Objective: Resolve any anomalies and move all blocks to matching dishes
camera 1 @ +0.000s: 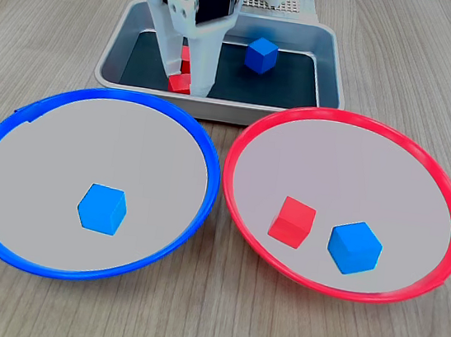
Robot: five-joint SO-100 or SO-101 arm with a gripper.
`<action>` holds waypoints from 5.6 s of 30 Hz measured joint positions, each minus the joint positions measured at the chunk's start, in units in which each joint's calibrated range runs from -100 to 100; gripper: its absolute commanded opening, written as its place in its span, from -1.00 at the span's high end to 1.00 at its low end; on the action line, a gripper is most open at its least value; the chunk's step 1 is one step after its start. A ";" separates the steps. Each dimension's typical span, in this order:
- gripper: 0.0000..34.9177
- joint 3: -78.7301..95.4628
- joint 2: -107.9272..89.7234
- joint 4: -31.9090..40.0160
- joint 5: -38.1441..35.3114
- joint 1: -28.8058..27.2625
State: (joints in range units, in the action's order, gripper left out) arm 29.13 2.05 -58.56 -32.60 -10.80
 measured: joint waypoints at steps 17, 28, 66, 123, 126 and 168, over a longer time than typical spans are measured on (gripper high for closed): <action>0.98 -9.35 -5.46 -11.75 0.15 6.37; 0.97 -35.03 9.72 -6.85 12.45 18.94; 0.09 -47.10 28.99 7.91 16.61 26.55; 0.29 -40.56 19.01 -0.65 3.76 -4.69; 0.15 -40.56 19.61 -0.08 3.57 -5.58; 0.09 4.63 -5.54 -11.58 18.80 -9.56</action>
State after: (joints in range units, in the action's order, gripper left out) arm 33.76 -3.50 -70.15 -13.80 -20.35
